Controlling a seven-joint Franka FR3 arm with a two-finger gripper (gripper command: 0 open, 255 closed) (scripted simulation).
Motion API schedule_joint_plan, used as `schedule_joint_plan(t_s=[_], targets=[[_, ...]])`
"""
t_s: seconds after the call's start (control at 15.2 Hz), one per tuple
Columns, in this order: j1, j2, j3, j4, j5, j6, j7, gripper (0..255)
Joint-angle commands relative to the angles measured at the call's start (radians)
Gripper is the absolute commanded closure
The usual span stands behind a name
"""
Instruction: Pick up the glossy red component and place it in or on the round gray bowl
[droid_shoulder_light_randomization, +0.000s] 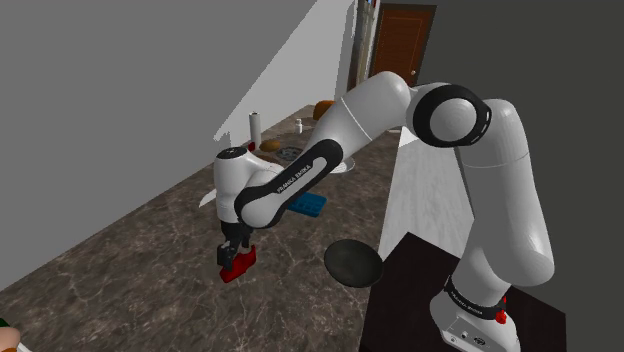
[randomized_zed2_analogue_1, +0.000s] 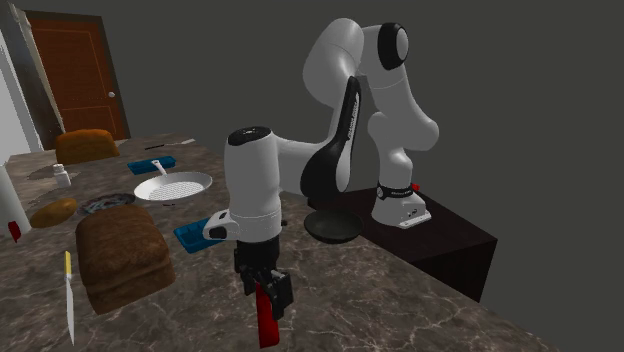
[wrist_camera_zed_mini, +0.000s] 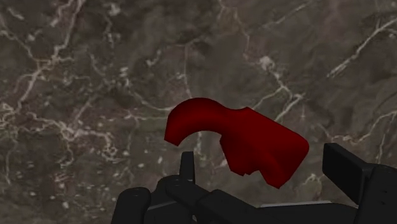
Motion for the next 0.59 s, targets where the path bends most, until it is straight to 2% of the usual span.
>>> schedule_joint_plan(t_s=[0.0, 0.13, 0.2, 0.53], targets=[[0.000, 0.000, 0.000, 0.000, 0.000, 0.000, 0.000, 0], [0.000, 0.000, 0.000, 0.000, 0.000, 0.000, 0.000, 0], [0.000, 0.000, 0.000, 0.000, 0.000, 0.000, 0.000, 255], [0.000, 0.000, 0.000, 0.000, 0.000, 0.000, 0.000, 255]])
